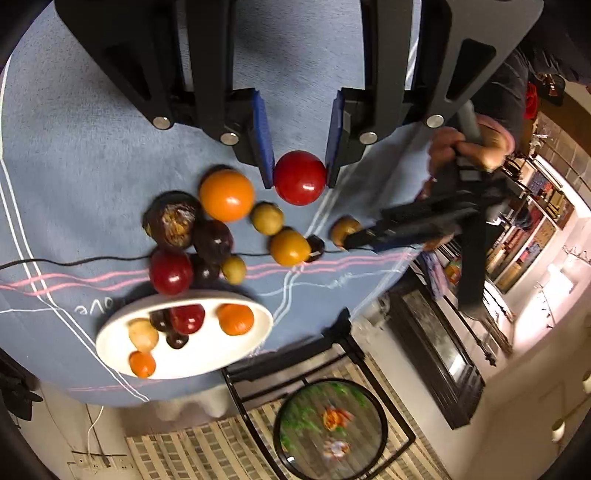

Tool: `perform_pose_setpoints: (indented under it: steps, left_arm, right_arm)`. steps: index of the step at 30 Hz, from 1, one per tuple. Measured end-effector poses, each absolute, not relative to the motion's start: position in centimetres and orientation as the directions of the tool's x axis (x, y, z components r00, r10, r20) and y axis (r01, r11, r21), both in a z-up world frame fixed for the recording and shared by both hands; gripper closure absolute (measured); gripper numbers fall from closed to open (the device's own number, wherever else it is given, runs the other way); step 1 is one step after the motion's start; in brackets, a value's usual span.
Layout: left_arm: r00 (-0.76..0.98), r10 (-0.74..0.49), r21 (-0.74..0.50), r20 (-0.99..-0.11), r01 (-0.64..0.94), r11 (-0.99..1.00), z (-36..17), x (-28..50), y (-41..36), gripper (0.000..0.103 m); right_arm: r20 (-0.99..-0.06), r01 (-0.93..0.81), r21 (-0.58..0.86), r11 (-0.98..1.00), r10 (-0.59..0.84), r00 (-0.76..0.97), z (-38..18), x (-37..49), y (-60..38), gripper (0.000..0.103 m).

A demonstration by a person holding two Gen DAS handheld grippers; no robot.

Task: Organize fruits
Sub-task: 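Grasp the pale pear-like fruit with the left tool while the right tool grasps a red plum, then place the pale fruit on the plate while the right tool places the red plum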

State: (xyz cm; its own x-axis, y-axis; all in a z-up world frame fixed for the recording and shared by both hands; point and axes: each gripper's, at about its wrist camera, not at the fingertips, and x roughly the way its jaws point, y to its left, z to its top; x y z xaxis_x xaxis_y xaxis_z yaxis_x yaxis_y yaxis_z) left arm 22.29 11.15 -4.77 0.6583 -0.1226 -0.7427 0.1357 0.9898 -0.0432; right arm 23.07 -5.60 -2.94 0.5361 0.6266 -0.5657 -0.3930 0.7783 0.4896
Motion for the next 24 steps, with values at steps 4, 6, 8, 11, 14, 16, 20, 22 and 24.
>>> perform_pose_setpoints:
  steps: [4,6,8,11,14,16,20,22,24]
  left_arm:
    - [0.643,-0.115,-0.038,-0.757,0.133,0.99,-5.4,22.7,11.1,0.046]
    - [0.639,-0.113,-0.034,-0.761,0.135,0.99,-5.7,22.8,11.1,0.048]
    - [0.635,-0.109,-0.027,-0.765,0.138,0.99,-6.0,23.1,11.0,0.049]
    - [0.625,-0.11,-0.022,-0.773,0.147,0.989,-6.3,23.1,10.8,0.05]
    - [0.615,-0.106,-0.019,-0.781,0.147,0.989,-6.7,23.4,10.7,0.055]
    - [0.612,-0.103,-0.021,-0.784,0.14,0.99,-6.8,23.5,10.9,0.058]
    - [0.607,-0.104,-0.025,-0.788,0.137,0.99,-7.0,23.6,11.0,0.06]
    - [0.61,-0.097,-0.014,-0.786,0.14,0.99,-7.0,23.6,10.8,0.061]
    - [0.611,-0.096,-0.012,-0.786,0.14,0.99,-7.0,23.5,10.8,0.061]
  right_arm:
    - [-0.561,-0.387,0.515,0.765,0.642,0.523,-3.1,23.3,-5.9,0.075]
    - [-0.552,-0.388,0.525,0.758,0.65,0.522,-3.0,23.2,-6.0,0.075]
    - [-0.549,-0.39,0.523,0.757,0.65,0.525,-2.9,23.0,-6.1,0.075]
    - [-0.547,-0.39,0.527,0.755,0.653,0.524,-3.0,23.0,-6.1,0.075]
    - [-0.548,-0.389,0.525,0.757,0.651,0.525,-2.9,23.0,-6.1,0.075]
    - [-0.546,-0.392,0.524,0.756,0.651,0.527,-2.9,23.0,-6.1,0.075]
    - [-0.55,-0.391,0.521,0.758,0.649,0.525,-2.9,23.0,-6.0,0.075]
    - [-0.553,-0.391,0.512,0.765,0.642,0.531,-2.9,23.0,-6.0,0.075]
    - [-0.556,-0.389,0.505,0.771,0.635,0.537,-2.8,23.0,-6.0,0.075]
